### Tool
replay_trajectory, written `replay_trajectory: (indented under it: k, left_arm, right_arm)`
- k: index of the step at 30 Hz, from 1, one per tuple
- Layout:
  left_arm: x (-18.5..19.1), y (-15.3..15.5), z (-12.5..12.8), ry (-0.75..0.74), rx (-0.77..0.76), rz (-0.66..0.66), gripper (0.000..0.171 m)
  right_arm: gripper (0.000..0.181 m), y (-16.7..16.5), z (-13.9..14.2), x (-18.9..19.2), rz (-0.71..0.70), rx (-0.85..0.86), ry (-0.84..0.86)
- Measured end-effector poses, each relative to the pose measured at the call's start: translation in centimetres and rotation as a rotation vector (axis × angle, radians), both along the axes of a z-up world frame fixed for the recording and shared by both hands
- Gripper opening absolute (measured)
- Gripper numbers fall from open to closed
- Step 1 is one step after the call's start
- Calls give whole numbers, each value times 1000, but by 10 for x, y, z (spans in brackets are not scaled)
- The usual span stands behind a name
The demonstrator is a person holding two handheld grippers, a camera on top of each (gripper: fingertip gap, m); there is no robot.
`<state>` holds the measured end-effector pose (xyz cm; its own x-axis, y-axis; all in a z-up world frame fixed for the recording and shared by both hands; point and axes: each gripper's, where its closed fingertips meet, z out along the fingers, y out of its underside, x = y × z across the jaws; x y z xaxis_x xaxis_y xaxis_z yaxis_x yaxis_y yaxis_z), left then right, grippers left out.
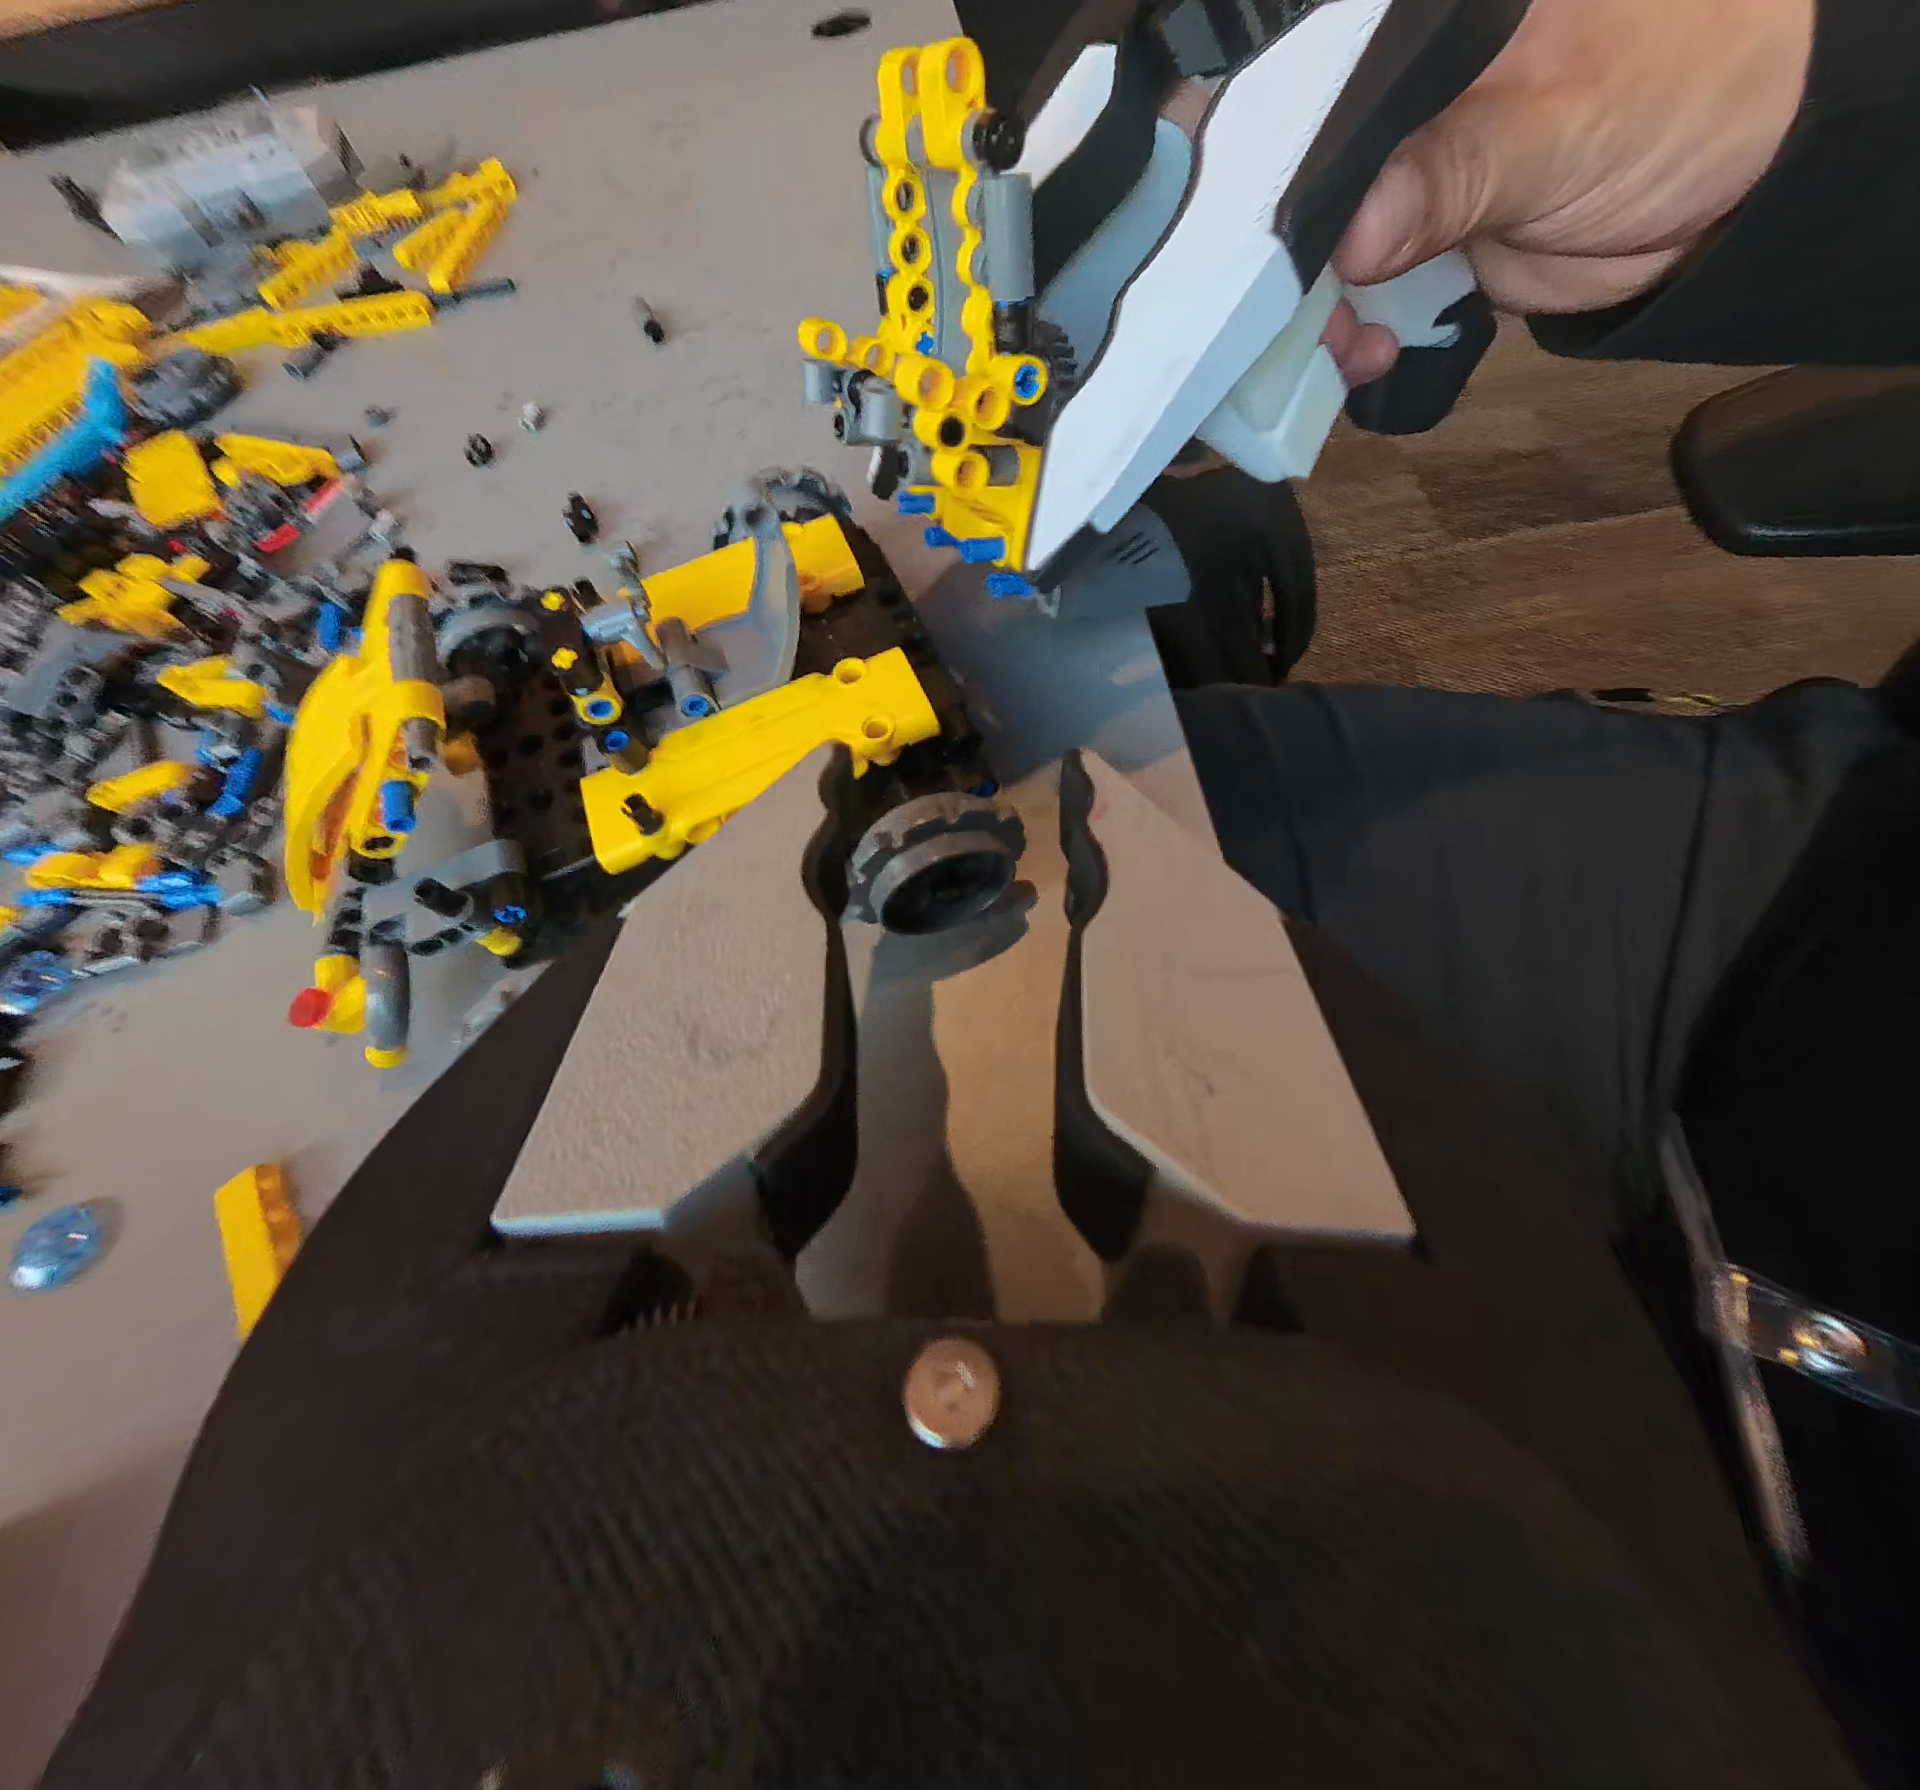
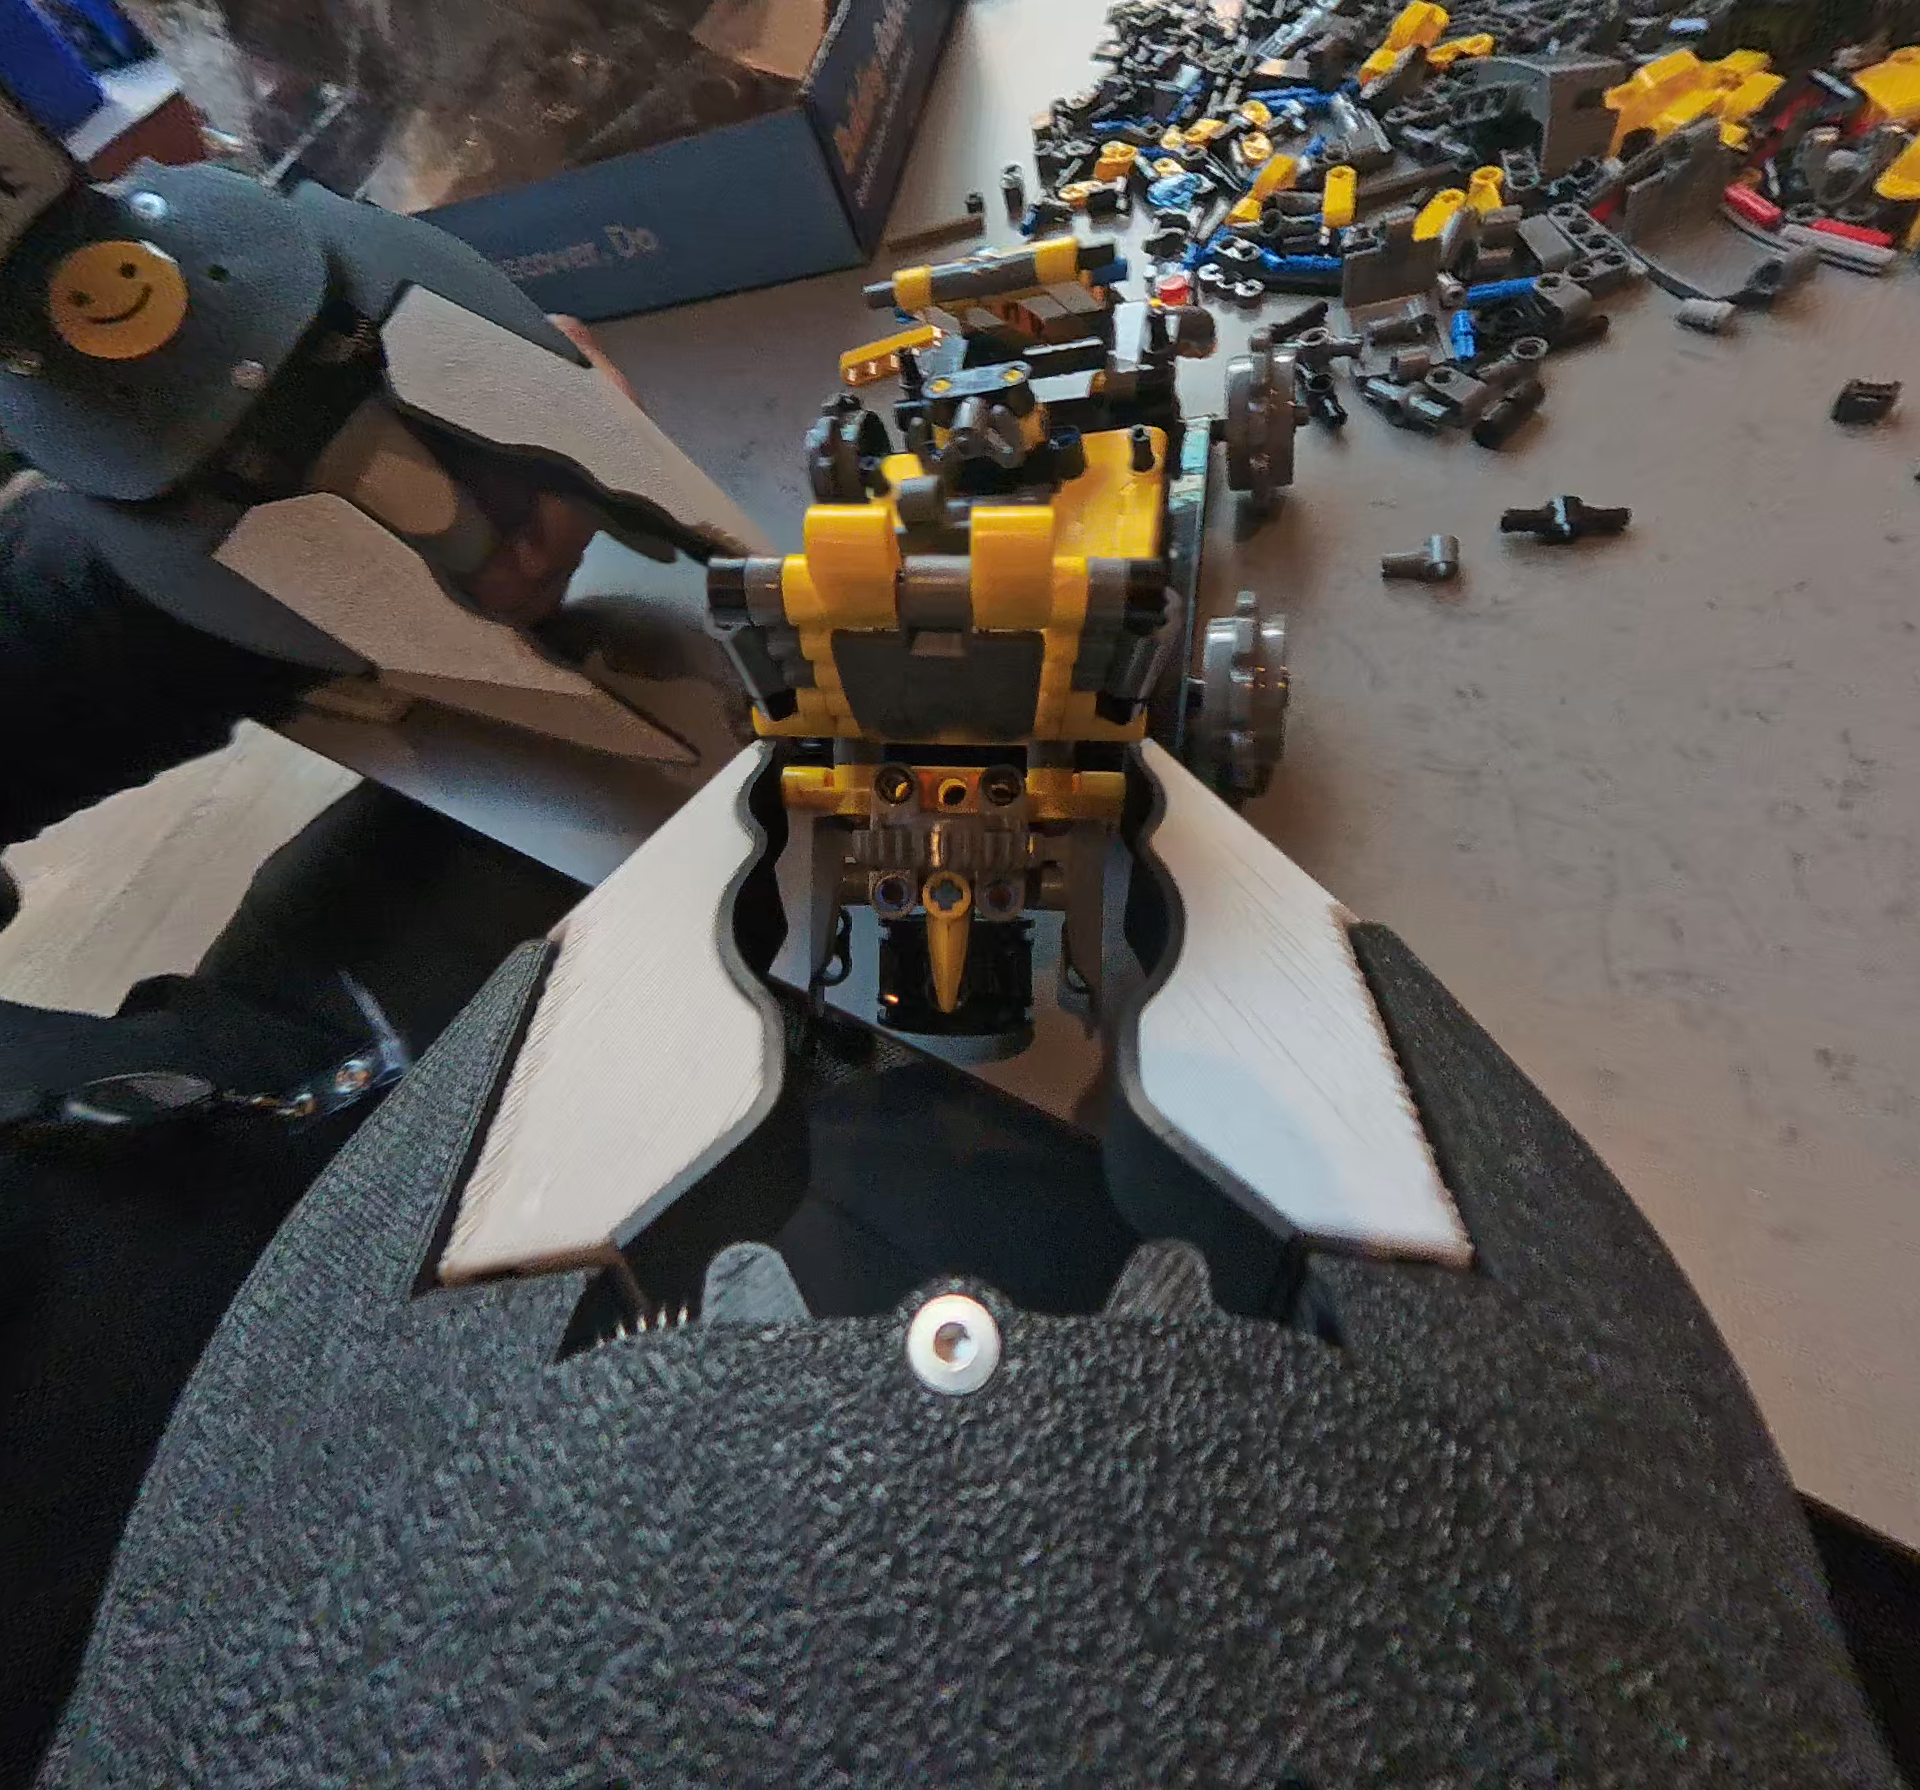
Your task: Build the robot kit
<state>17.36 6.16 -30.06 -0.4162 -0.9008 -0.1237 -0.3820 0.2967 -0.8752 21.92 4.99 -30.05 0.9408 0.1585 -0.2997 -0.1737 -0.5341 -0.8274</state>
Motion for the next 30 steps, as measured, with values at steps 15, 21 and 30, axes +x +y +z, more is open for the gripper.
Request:
replay_trajectory:
  k: [15, 21, 30]
  left_arm:
    - [-17, -30, 18, -21, -218, -223, 63]
    - [-23, -42, 22, -53, -217, -291, 62]
    - [-26, -37, 14, -45, -124, -297, 60]
  right_arm:
    - [65, -17, -3, -72, 442, 15, -226]
    - [65, -20, -9, -75, 491, -37, -291]
    - [64, -14, -16, -84, 535, -62, -362]
